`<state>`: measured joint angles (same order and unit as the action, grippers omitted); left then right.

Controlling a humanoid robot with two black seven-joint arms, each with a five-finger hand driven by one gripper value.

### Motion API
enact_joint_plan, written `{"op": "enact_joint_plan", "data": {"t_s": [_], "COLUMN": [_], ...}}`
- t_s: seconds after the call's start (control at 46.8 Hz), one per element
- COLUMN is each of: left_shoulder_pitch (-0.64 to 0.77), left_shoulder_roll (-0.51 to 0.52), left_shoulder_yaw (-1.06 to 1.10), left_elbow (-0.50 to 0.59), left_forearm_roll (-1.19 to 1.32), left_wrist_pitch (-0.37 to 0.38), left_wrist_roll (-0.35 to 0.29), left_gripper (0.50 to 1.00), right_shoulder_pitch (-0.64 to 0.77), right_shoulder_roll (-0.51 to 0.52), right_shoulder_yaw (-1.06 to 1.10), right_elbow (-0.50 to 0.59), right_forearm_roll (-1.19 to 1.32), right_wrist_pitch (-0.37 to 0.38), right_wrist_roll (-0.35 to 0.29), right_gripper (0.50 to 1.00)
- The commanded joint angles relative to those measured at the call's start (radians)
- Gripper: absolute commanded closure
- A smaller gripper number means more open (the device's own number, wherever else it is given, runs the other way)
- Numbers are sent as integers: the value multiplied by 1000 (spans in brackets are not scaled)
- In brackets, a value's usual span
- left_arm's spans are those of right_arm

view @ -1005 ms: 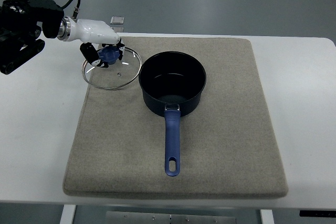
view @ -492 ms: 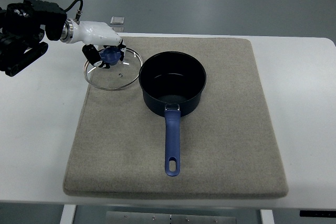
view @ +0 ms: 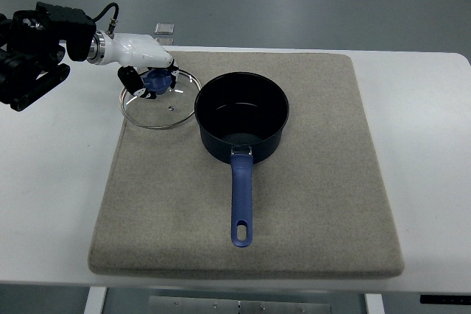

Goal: Open pot lid and place left with left hand
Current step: 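Lower the lid onto the mat beside the saucepan, nearer the left arm, then open the left hand and lift it away from the lid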

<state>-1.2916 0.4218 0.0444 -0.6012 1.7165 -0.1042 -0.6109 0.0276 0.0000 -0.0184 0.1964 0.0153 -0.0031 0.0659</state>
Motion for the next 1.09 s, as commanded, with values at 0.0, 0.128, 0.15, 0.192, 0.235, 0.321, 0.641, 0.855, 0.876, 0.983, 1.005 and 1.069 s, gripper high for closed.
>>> {"op": "enact_joint_plan", "data": {"t_s": [0.0,0.128,0.15,0.192,0.235,0.321,0.641,0.855,0.876,0.983,1.005,1.069], "left_shoulder_pitch": [2,2,2,3,2,3,3,-14,-17,-55,-66,-100], "left_shoulder_roll": [0,0,0,0,0,0,0,8,11,23,31,46], "left_shoulder_yaw": [0,0,0,0,0,0,0,-14,-17,-29,-31,-31], "left_elbow": [0,0,0,0,0,-2,-8,-29,-37,-69,-74,-87], "left_forearm_roll": [-1,-5,-8,-9,-11,-12,-14,-23,-26,-72,-84,-138], "left_wrist_pitch": [0,0,0,0,0,-2,-9,-8,-8,-8,-9,-8], "left_wrist_roll": [0,0,0,0,0,0,0,0,0,0,0,0], "left_gripper": [1000,922,886,813,789,731,690,690,690,688,688,686], "right_shoulder_pitch": [0,0,0,0,0,0,0,0,0,0,0,0], "right_shoulder_roll": [0,0,0,0,0,0,0,0,0,0,0,0], "right_shoulder_yaw": [0,0,0,0,0,0,0,0,0,0,0,0], "right_elbow": [0,0,0,0,0,0,0,0,0,0,0,0], "right_forearm_roll": [0,0,0,0,0,0,0,0,0,0,0,0], "right_wrist_pitch": [0,0,0,0,0,0,0,0,0,0,0,0], "right_wrist_roll": [0,0,0,0,0,0,0,0,0,0,0,0], "right_gripper": [583,583,583,583,583,583,583,583,583,583,583,583]}}
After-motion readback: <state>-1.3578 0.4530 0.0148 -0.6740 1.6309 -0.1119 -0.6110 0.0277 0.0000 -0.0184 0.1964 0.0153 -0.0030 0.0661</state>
